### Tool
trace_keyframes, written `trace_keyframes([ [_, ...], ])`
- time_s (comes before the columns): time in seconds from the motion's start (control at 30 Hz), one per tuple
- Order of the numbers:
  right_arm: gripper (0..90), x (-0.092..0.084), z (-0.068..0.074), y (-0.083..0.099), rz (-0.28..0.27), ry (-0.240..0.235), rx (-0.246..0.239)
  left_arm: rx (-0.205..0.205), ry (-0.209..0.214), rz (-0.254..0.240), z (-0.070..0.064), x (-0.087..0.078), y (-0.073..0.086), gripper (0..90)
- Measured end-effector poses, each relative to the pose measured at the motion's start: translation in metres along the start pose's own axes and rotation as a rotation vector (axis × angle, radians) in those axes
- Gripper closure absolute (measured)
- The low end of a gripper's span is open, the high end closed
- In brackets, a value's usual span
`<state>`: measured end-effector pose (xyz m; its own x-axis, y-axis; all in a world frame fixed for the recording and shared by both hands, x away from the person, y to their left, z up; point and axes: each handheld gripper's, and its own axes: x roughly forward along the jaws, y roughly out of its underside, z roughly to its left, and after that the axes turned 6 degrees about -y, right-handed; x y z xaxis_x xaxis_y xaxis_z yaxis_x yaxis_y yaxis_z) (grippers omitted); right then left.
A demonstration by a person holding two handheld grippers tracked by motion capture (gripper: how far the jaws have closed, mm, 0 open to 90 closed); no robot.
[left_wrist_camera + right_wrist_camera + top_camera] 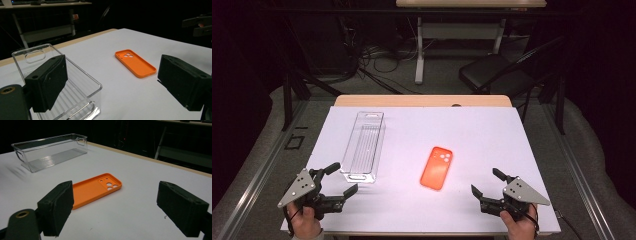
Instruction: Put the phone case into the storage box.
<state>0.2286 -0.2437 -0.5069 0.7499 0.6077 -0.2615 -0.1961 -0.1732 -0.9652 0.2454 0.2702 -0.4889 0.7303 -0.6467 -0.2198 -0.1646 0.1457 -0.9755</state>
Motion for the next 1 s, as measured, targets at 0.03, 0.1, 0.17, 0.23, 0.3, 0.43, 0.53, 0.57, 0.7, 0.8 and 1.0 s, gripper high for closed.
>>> trace_keyframes([
  [0.03, 13.9, 0.000, 0.000, 0.000, 0.002, 0.000, -0.002, -0.001, 0.001, -0.002, 0.000, 0.000, 0.000, 9.3],
  [0.1, 13.9, 0.000, -0.001, 0.001, 0.009, -0.001, 0.002, 0.004, 0.001, 0.002, 0.000, 0.000, 0.000, 9.2],
  [0.17, 13.9, 0.000, -0.001, 0.001, 0.011, -0.003, 0.008, 0.004, -0.001, 0.005, 0.000, 0.000, 0.000, 9.3],
  [0.23, 13.9, 0.000, 0.000, 0.000, 0.012, 0.004, 0.001, 0.001, 0.000, 0.007, 0.000, -0.001, 0.001, 9.2],
  [0.3, 13.9, 0.001, 0.001, -0.001, 0.016, 0.001, -0.001, -0.005, -0.002, 0.008, 0.000, -0.001, 0.000, 9.3],
  [0.43, 13.9, 0.002, 0.003, -0.002, 0.022, 0.002, -0.006, -0.016, 0.008, 0.016, 0.001, -0.001, -0.001, 9.3],
  [0.53, 13.9, 0.003, 0.003, -0.003, 0.027, 0.004, -0.009, -0.019, 0.008, 0.025, 0.001, 0.001, -0.003, 9.3],
  [0.57, 13.9, 0.003, 0.003, -0.004, 0.028, 0.003, -0.009, -0.025, 0.012, 0.029, 0.002, 0.003, -0.005, 9.2],
  [0.7, 13.9, 0.006, 0.002, -0.005, 0.040, -0.001, 0.000, -0.033, 0.009, 0.031, 0.002, 0.006, -0.009, 9.3],
  [0.8, 13.9, 0.007, 0.002, -0.006, 0.046, -0.006, 0.006, -0.029, 0.013, 0.037, 0.003, 0.010, -0.016, 9.3],
  [1.0, 13.9, 0.012, 0.002, -0.011, 0.059, -0.016, 0.016, -0.039, 0.016, 0.058, 0.004, 0.019, -0.026, 9.3],
])
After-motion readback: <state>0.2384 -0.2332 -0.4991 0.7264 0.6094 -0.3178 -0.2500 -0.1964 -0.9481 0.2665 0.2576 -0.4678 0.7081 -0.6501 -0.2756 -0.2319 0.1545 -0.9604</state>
